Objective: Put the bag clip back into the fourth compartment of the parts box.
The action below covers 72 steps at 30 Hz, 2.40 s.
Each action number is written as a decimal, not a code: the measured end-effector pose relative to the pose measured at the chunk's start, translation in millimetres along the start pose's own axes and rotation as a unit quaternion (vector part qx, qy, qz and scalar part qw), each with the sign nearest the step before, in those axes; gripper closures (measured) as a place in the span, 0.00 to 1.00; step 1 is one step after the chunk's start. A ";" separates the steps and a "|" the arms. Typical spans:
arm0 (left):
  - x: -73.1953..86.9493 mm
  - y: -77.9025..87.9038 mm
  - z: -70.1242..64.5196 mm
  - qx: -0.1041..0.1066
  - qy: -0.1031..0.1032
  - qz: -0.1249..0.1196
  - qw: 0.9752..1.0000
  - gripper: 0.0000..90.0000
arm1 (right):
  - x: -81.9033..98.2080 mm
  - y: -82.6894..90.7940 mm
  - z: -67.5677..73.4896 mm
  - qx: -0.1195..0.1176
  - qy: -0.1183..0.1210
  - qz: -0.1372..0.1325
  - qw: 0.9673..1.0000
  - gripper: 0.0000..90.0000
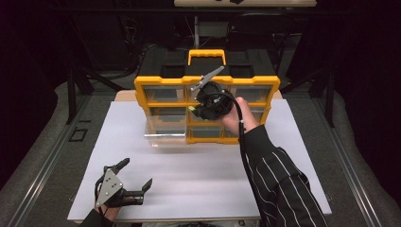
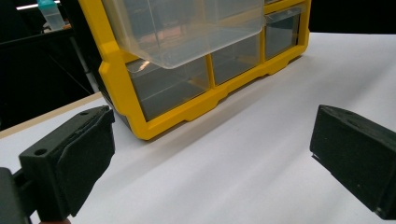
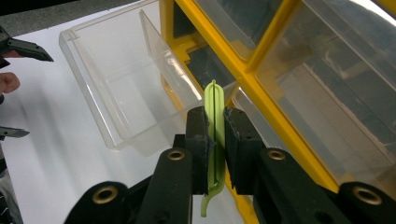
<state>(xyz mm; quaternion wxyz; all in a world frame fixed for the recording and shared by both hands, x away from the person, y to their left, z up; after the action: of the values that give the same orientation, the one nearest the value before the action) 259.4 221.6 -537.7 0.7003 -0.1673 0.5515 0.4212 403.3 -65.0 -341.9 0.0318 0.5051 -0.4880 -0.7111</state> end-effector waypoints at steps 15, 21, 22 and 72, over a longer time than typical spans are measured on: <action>0.1 0.0 0.1 0.000 0.000 0.000 1.000 0.00 | -11.1 -9.7 10.9 -0.011 0.007 0.003 1.000 0.89; -0.1 0.3 0.2 0.000 -0.002 0.000 1.000 0.00 | -14.8 -15.2 13.8 -0.014 0.010 0.001 1.000 0.89; 0.0 0.4 0.2 0.000 -0.002 0.000 1.000 0.00 | -15.5 -15.9 14.7 -0.015 0.009 0.002 1.000 0.89; 0.2 0.1 -0.1 0.001 -0.002 0.002 1.000 0.00 | -2.1 -41.9 31.2 -0.037 -0.001 -0.009 0.999 0.07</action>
<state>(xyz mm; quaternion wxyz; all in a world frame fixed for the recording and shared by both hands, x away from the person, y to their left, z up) 259.3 221.6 -537.9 0.7009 -0.1649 0.5510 0.4220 399.7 -21.4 -370.5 0.0434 0.5070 -0.4572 -0.7294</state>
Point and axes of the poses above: each handheld gripper's, and its own axes: y roughly backward along the jaws, x roughly out of its underside, z roughly to its left, the point moved 2 cm from there along -y, roughly forward along the jaws, and after that the axes turned 11 degrees about -y, right-handed, at the moved point
